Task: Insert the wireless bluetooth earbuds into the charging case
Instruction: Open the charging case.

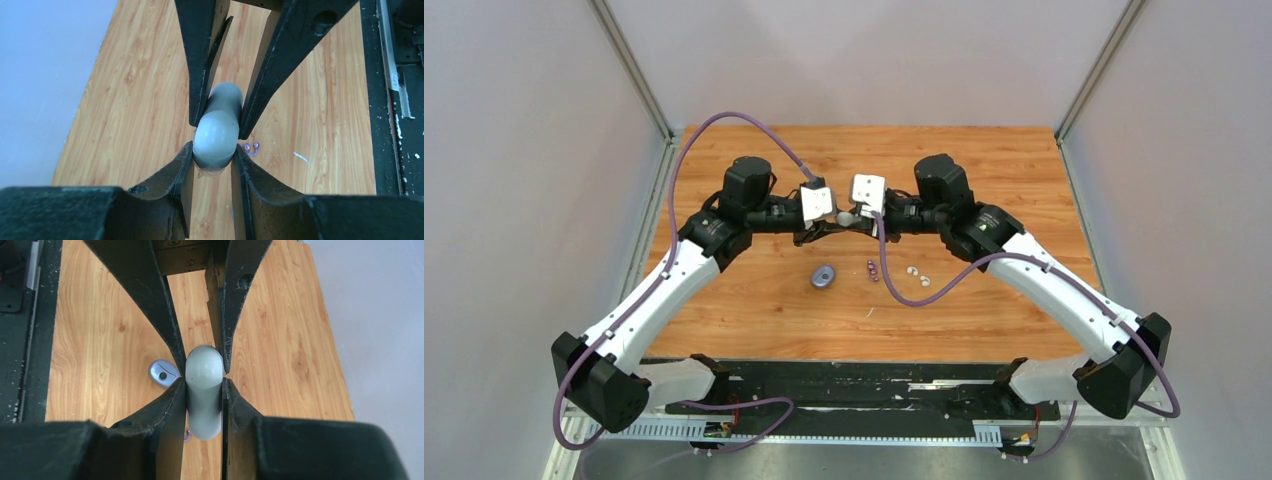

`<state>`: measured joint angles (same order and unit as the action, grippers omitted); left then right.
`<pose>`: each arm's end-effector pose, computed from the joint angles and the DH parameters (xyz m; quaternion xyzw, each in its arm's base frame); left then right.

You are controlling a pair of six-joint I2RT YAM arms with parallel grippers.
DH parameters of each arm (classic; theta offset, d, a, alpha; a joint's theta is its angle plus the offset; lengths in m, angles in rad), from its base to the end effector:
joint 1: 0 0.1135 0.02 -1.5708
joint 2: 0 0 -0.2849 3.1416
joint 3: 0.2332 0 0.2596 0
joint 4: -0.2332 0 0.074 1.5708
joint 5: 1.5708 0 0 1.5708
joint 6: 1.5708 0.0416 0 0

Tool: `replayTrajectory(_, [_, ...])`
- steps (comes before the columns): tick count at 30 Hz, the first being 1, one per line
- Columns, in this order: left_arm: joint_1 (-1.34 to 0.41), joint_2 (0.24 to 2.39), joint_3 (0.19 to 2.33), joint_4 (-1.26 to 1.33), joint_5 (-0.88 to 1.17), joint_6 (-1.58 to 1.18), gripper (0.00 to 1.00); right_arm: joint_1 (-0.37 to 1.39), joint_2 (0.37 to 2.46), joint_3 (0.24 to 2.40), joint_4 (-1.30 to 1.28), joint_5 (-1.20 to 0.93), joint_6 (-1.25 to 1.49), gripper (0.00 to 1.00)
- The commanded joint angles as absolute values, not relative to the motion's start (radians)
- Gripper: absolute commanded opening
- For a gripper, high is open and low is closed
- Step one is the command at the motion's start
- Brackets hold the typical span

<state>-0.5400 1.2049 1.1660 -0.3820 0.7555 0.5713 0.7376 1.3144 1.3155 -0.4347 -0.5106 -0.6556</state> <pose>0.2152 -0.1622 0.3871 0.5819 0.5569 -0.3016 0.5102 0.2086 0.2170 0.4030 -0.6274 0.5382 0.2340 0.5118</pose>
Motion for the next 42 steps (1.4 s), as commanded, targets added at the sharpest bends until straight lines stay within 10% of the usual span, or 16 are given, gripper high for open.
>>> replayTrajectory(1, [-0.539,1.168,1.207,-0.389,0.775,0.635,0.0,0.699,1.331,1.391,-0.449,-0.533,-0.585,0.1])
replayTrajectory(12, [-0.54,1.144,1.192,-0.421,0.772,0.743,0.0,0.504,1.463,1.536,-0.573,-0.889,-0.248,0.25])
replayTrajectory(35, [-0.539,1.167,1.136,-0.322,0.777,0.385,0.0,0.411,1.381,1.539,-0.501,-0.912,-0.218,0.7])
replayTrajectory(42, [-0.537,1.193,1.135,-0.279,0.834,0.265,0.0,0.415,1.356,1.46,-0.578,-1.0,-0.373,0.64])
